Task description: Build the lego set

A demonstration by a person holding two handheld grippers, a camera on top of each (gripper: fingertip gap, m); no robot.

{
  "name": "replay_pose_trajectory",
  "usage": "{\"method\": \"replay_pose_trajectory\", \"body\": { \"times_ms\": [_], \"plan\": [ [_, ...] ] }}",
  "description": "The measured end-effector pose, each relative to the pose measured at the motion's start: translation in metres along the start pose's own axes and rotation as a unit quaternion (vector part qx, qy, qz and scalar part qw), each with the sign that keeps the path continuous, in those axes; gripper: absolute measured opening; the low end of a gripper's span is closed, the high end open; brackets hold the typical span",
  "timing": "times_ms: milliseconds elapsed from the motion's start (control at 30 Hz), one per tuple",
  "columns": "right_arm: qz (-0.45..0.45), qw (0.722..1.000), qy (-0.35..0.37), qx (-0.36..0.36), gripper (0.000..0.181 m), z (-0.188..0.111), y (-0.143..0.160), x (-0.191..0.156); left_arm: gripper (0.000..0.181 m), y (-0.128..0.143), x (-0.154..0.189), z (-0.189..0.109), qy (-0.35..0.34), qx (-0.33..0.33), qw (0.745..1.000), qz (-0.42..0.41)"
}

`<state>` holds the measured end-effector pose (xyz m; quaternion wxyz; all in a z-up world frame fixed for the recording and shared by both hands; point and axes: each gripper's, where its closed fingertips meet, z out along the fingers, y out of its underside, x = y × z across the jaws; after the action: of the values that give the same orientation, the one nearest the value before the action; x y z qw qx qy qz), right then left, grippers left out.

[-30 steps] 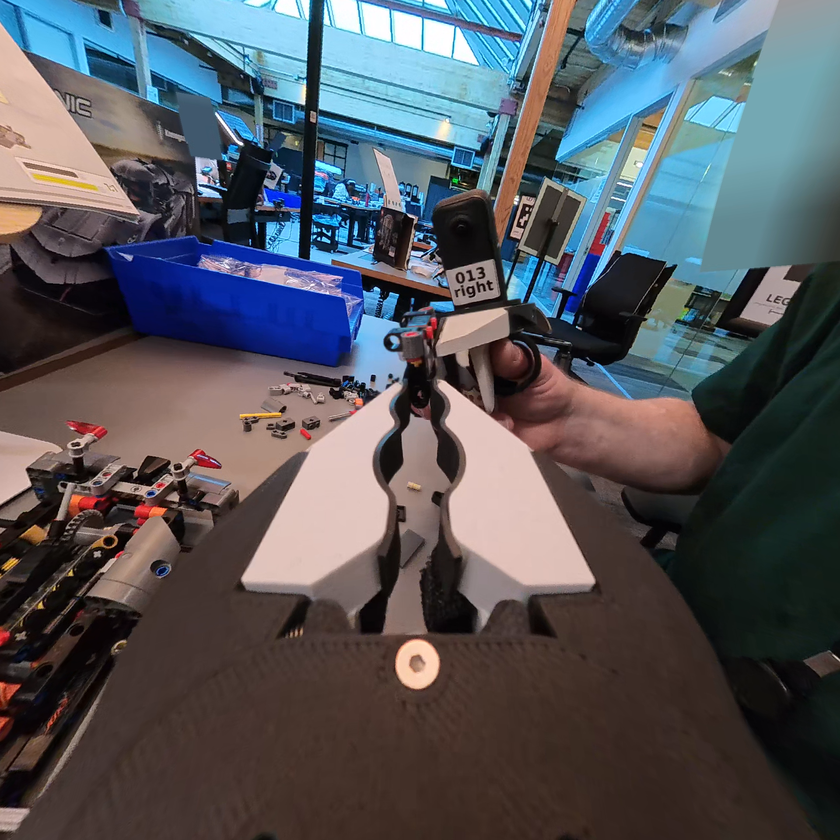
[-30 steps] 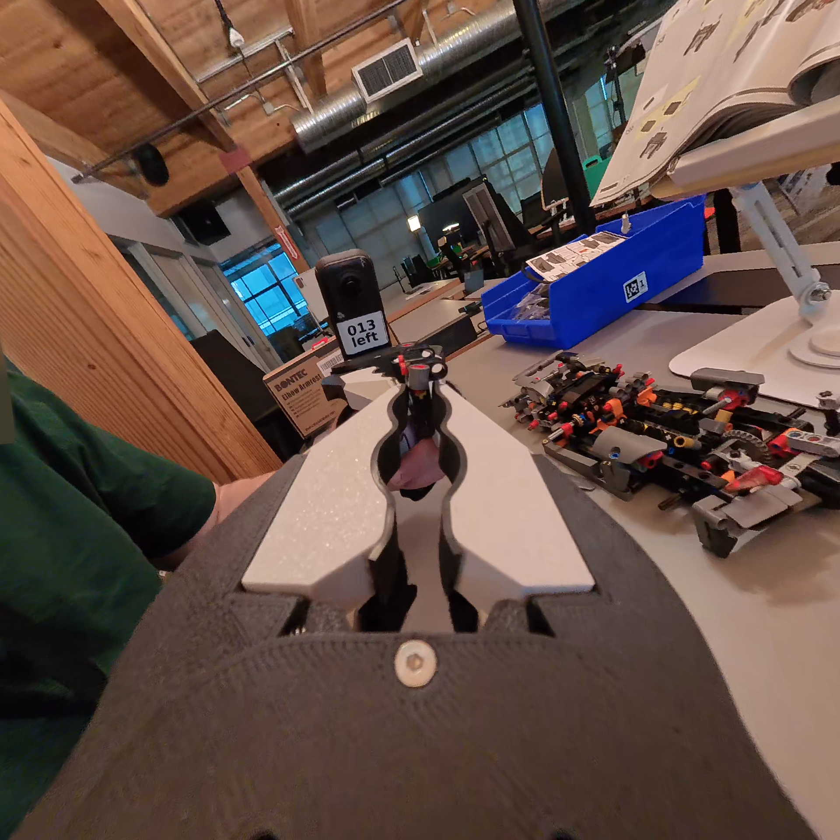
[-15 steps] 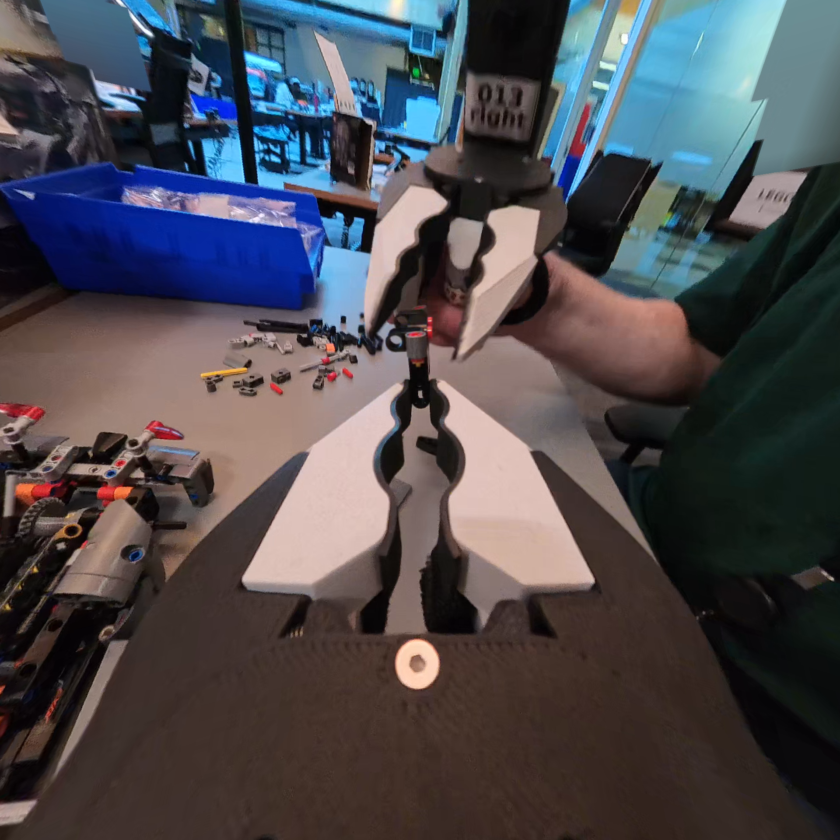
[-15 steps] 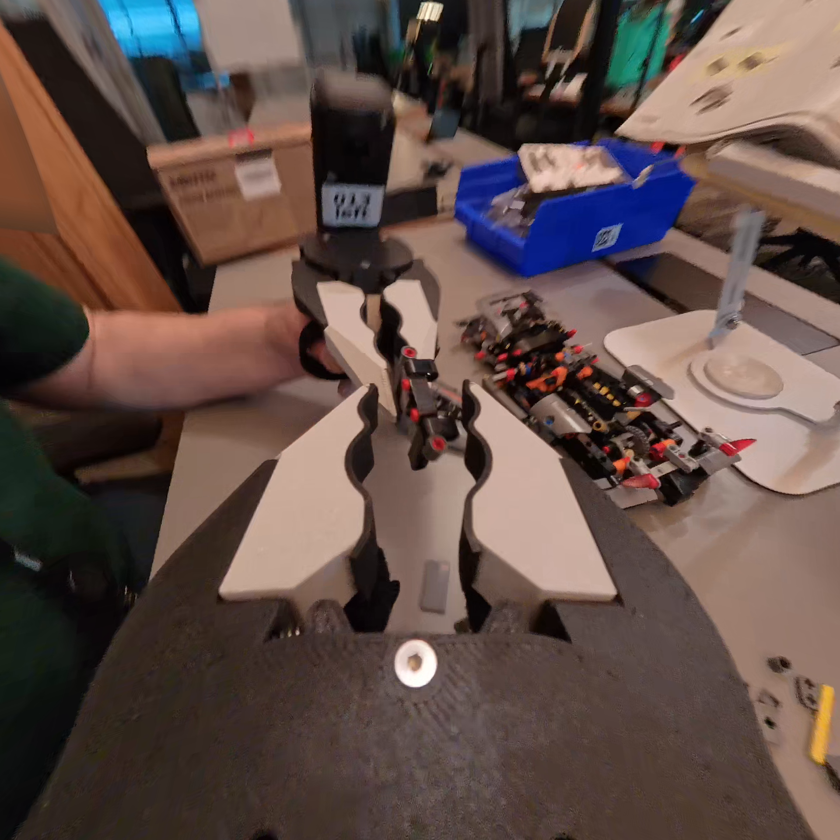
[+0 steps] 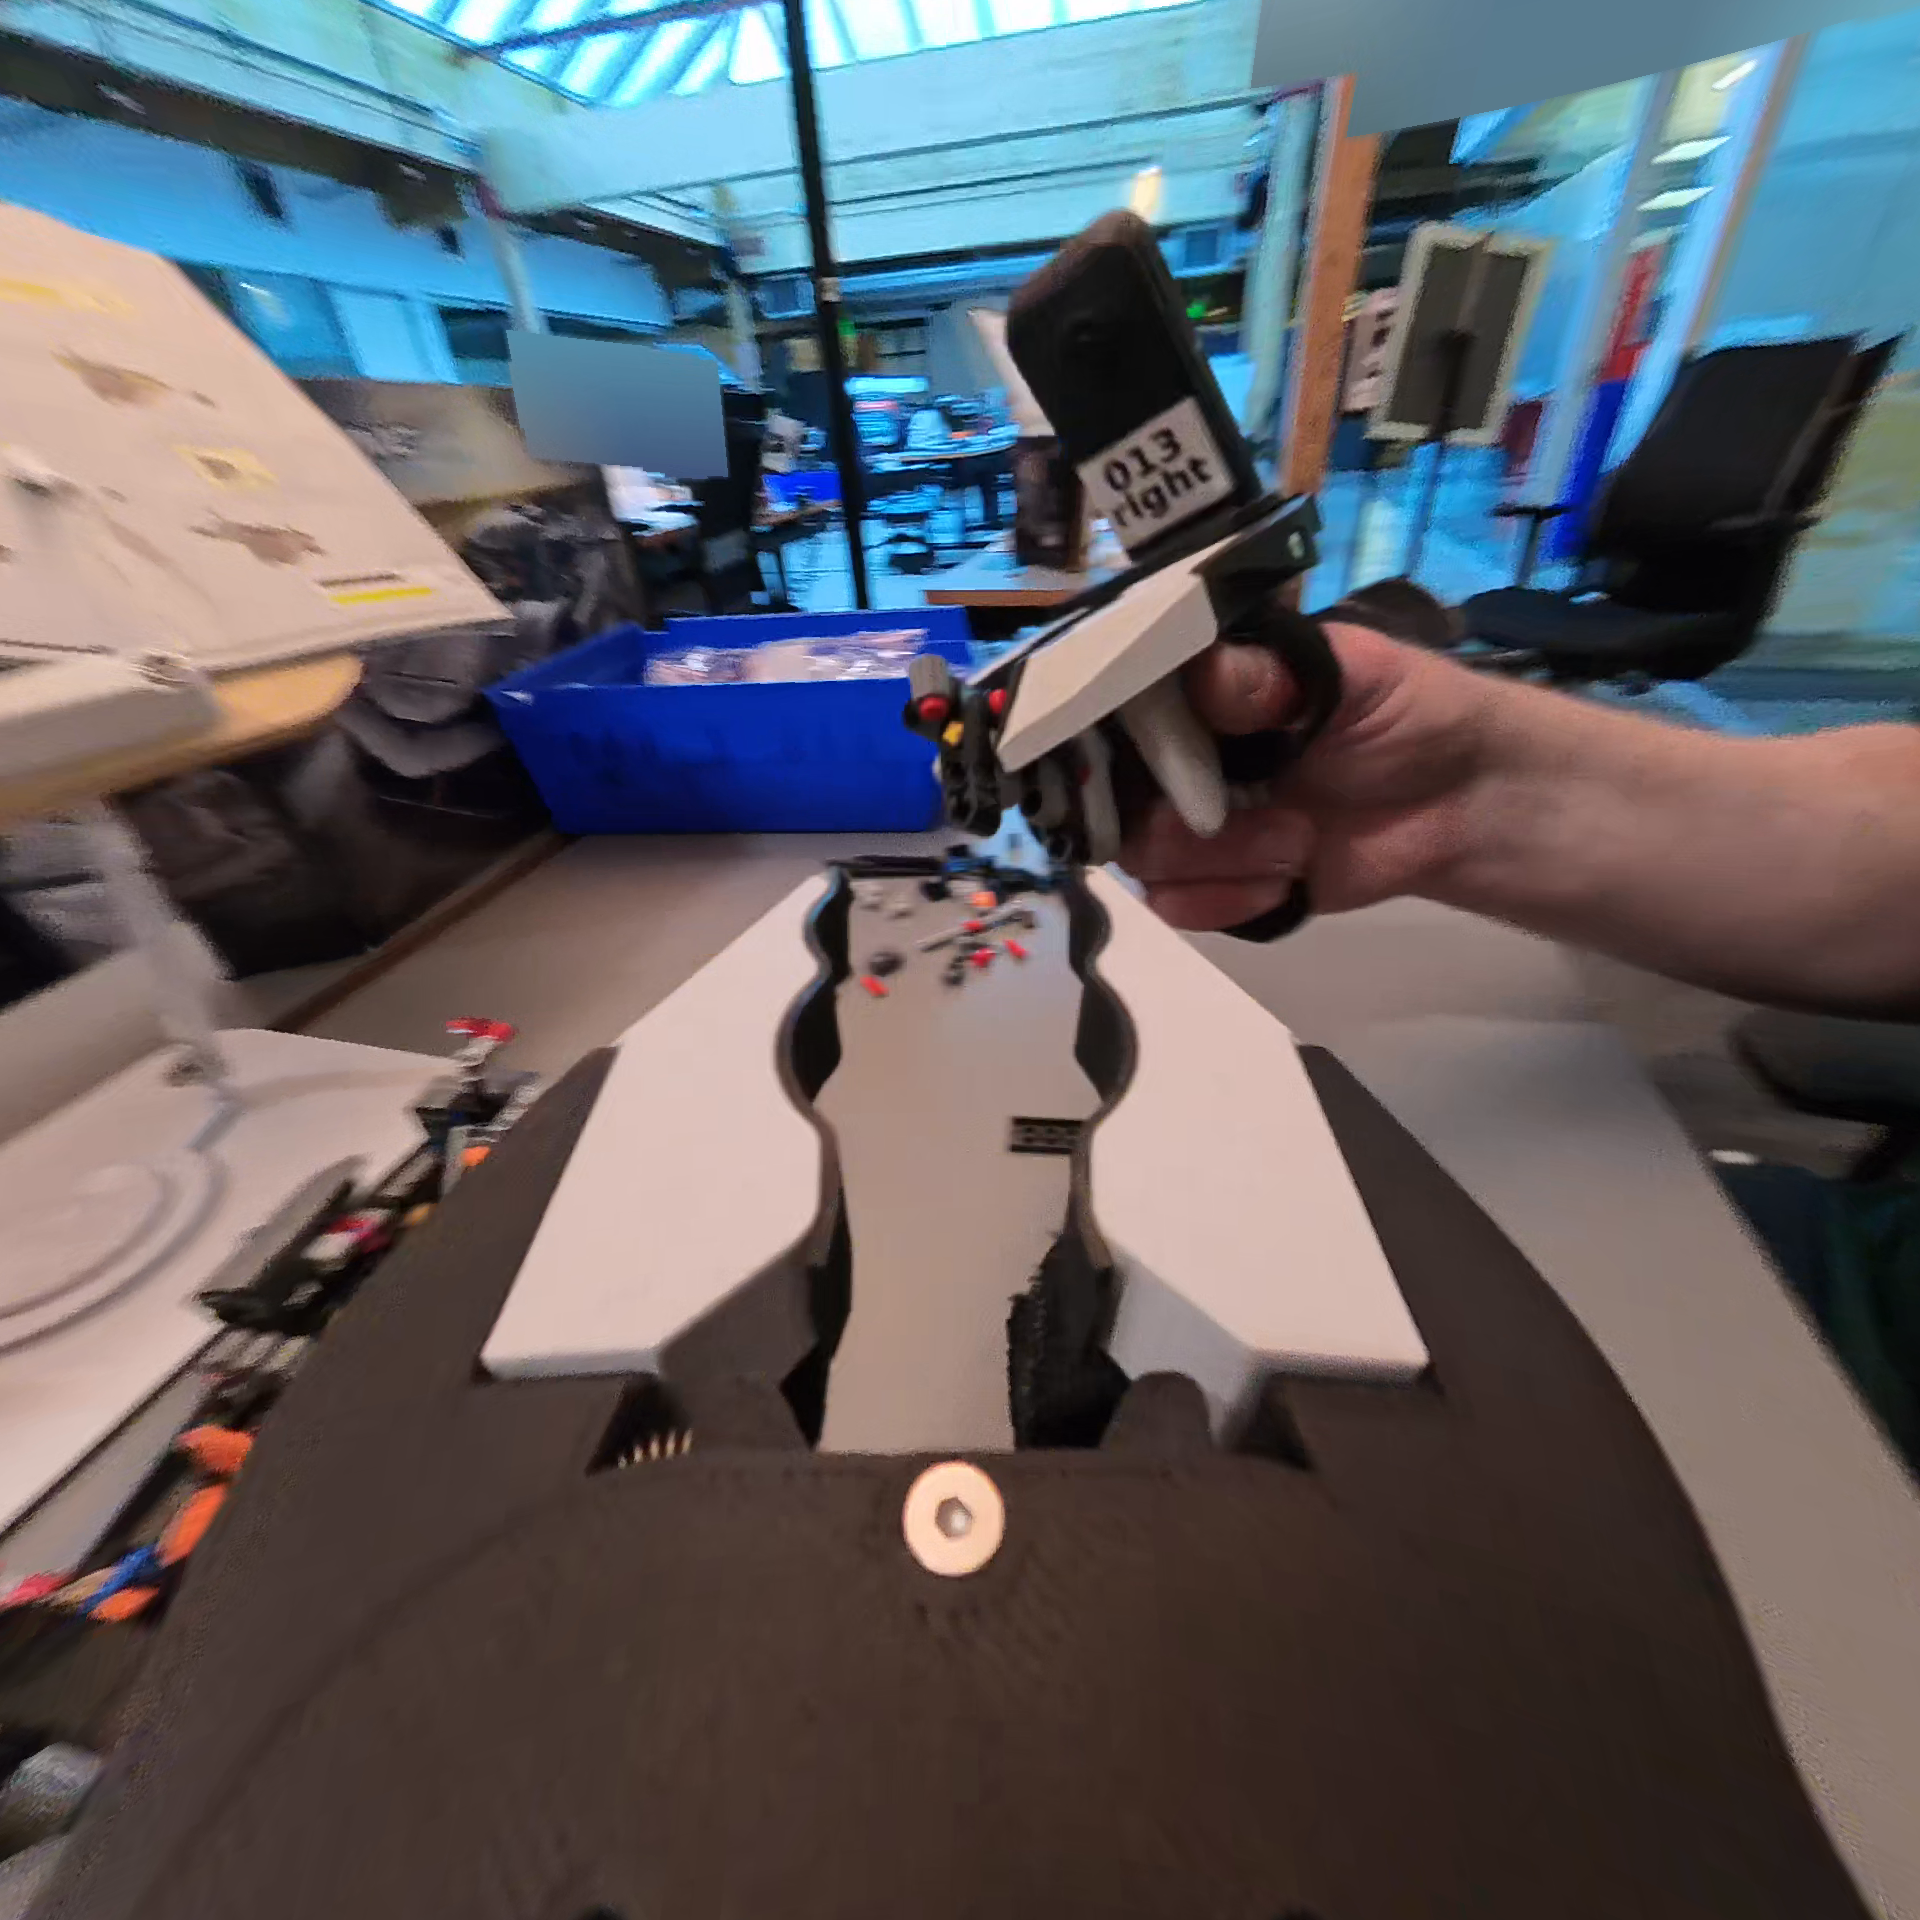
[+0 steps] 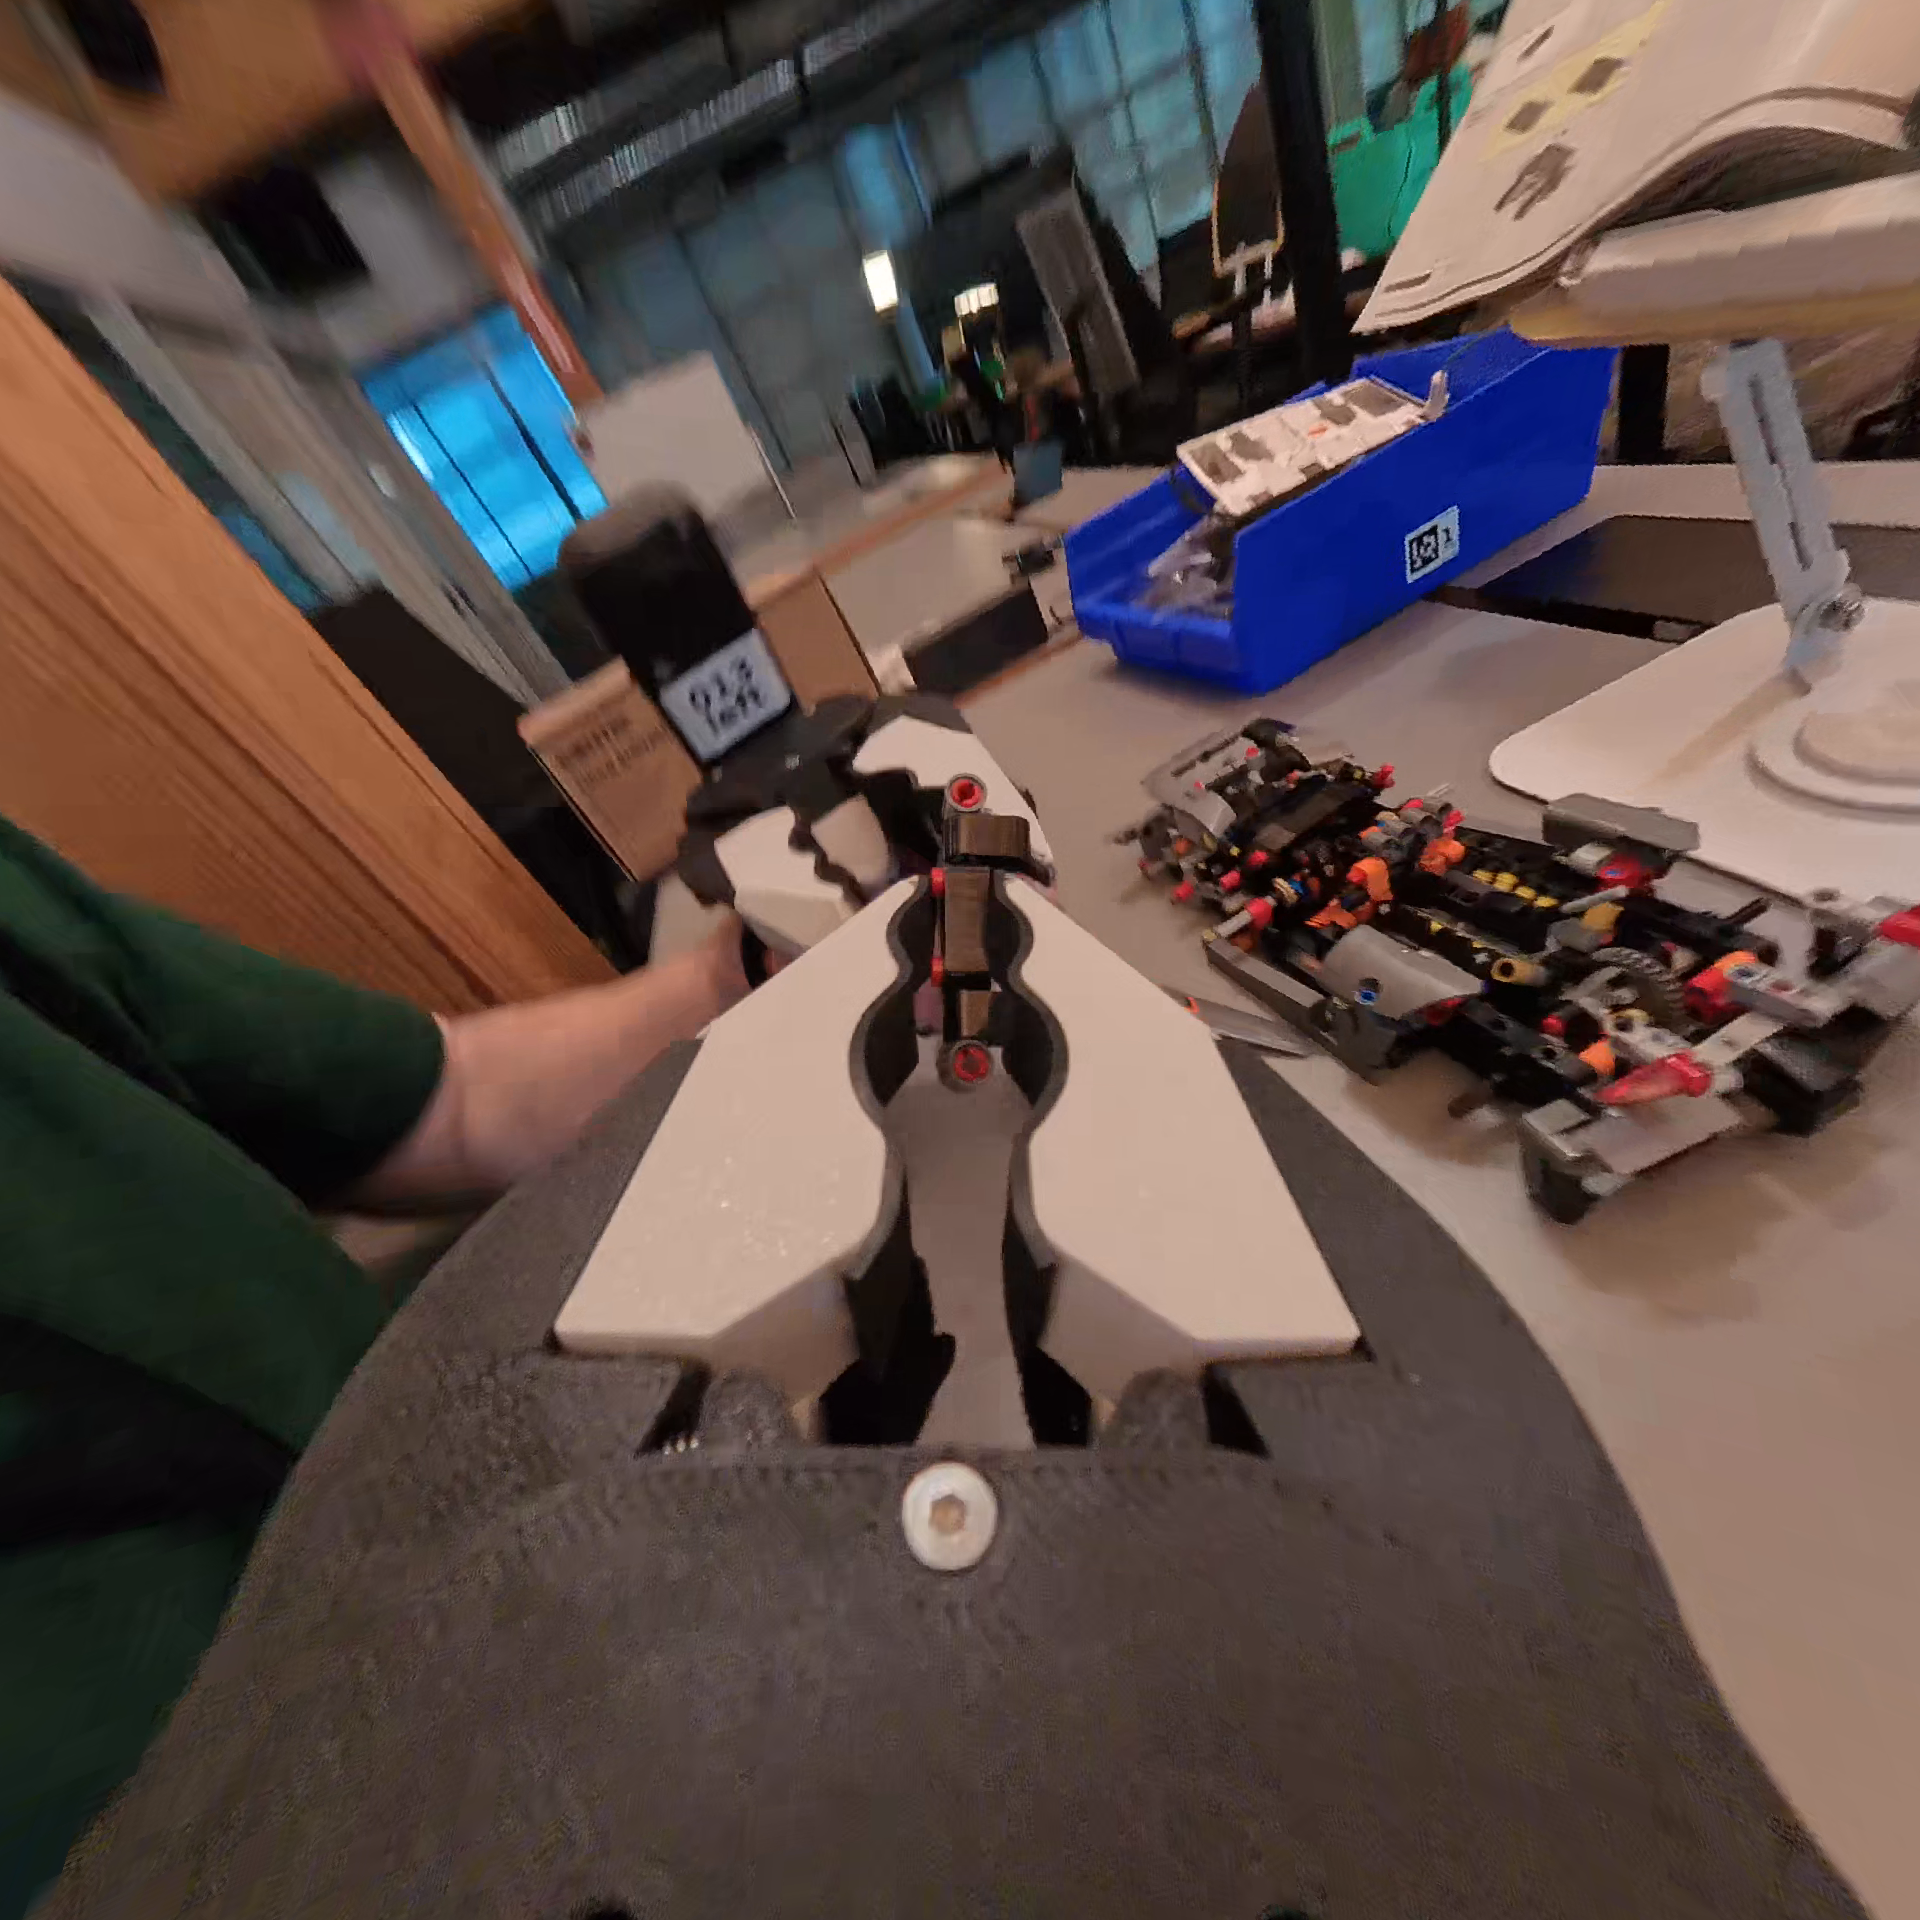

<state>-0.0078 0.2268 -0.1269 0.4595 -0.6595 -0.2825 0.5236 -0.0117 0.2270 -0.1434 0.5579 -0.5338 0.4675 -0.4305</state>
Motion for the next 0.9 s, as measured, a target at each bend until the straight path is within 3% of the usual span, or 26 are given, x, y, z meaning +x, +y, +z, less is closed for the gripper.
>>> {"method": "replay_pose_trajectory", "body": {
  "times_ms": [100,233,367,500,900],
  "plan": [
    [0.083,0.994,-0.035,0.059,0.007,-0.003,-0.01,0.003,0.057,0.003,-0.007,0.001,-0.064,-0.025,0.994,0.081],
    [0.126,0.988,-0.047,0.073,0.007,0.0,-0.009,0.005,0.068,0.004,-0.005,0.01,-0.107,-0.044,0.98,0.162],
    [0.159,0.982,-0.061,0.08,0.007,0.005,-0.005,0.005,0.066,0.008,-0.001,0.017,-0.125,-0.062,0.968,0.208],
    [0.177,0.979,-0.069,0.075,0.007,0.013,0.003,0.002,0.048,0.011,-0.004,0.019,-0.161,-0.079,0.951,0.253],
    [0.149,0.985,-0.033,0.077,0.015,0.007,0.004,0.013,0.043,0.015,-0.008,0.014,-0.141,-0.086,0.962,0.217]
  ]
}}
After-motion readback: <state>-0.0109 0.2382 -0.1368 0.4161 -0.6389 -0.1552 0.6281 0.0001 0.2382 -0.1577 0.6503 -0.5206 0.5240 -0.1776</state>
